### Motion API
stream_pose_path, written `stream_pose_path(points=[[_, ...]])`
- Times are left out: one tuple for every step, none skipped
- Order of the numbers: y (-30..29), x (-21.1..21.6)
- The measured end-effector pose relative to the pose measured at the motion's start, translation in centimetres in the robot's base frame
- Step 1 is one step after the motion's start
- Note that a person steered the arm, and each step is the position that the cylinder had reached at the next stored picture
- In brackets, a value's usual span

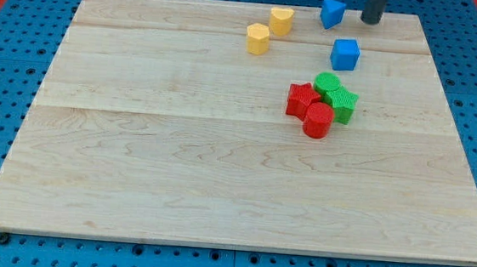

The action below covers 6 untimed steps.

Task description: Slide the blue triangle into the yellow heart

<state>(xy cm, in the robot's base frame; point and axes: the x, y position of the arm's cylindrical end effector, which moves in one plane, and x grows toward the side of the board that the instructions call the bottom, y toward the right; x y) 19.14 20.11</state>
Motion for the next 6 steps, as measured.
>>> stream_pose_path(points=[[-3.0,0.1],[-9.3,0.8],[-12.5,3.1],[-12.6,5.6],[-11.5,5.3],[-8.7,4.8]])
